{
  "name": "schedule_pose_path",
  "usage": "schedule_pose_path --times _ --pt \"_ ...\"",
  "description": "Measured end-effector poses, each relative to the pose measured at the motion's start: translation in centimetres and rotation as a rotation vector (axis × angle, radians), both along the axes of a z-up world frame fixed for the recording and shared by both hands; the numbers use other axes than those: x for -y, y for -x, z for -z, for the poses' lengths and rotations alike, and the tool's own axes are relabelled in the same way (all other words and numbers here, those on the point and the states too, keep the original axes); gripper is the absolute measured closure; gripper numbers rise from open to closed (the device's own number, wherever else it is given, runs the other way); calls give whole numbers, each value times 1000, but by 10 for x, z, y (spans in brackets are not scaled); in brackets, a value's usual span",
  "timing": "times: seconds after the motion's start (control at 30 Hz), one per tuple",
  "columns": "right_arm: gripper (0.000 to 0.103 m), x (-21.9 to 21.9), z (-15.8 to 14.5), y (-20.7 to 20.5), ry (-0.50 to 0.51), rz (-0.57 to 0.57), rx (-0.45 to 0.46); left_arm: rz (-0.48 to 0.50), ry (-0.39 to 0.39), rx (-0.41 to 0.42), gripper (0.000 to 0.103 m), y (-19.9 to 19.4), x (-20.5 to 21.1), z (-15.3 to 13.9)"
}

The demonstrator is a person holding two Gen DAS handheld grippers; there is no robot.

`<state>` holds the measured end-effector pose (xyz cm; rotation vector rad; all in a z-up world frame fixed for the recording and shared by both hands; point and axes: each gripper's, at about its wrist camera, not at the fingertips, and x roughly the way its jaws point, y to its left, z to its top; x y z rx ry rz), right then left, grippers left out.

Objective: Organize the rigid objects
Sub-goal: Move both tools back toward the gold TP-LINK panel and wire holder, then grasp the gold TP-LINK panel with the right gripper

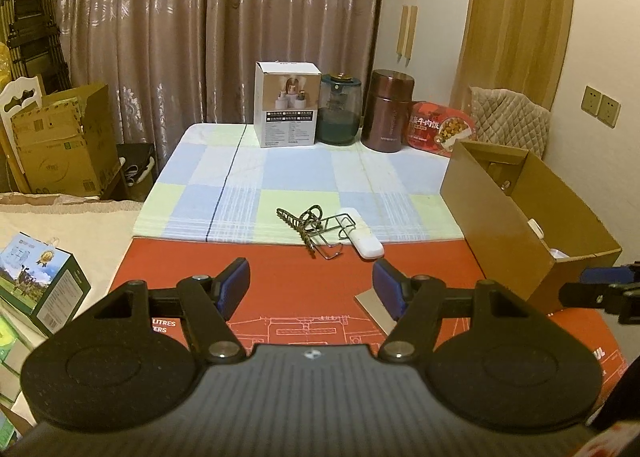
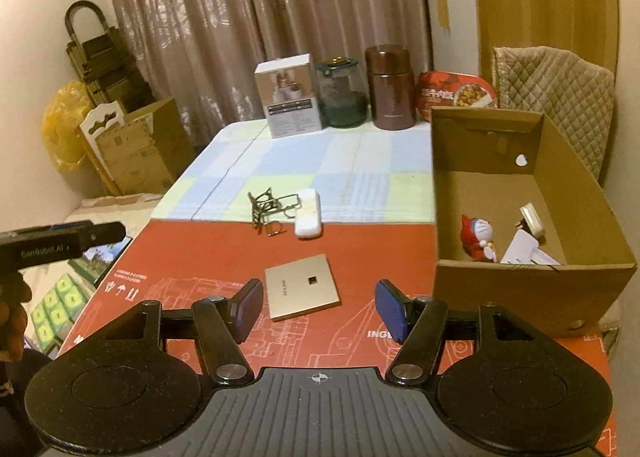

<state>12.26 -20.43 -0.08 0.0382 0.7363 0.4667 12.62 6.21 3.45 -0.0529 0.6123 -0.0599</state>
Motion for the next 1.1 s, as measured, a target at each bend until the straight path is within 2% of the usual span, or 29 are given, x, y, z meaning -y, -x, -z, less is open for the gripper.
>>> schedule_pose_path --times 0.23,0.47,0.7,0.93,1.1 --pt "29 -21 22 -11 5 -36 -16 -9 -8 -21 39 -16 -8 10" --pt "17 -48 61 -36 39 -88 -32 -20 1 -44 37 -51 -18 32" --pt "14 -70 107 -71 97 -139 -60 5 -10 -83 37 -99 -19 66" --pt "12 -83 139 -99 99 -162 -59 22 -11 -121 37 -131 -18 99" --pt "10 -93 158 -114 126 -165 -68 31 -17 -114 26 -145 -20 102"
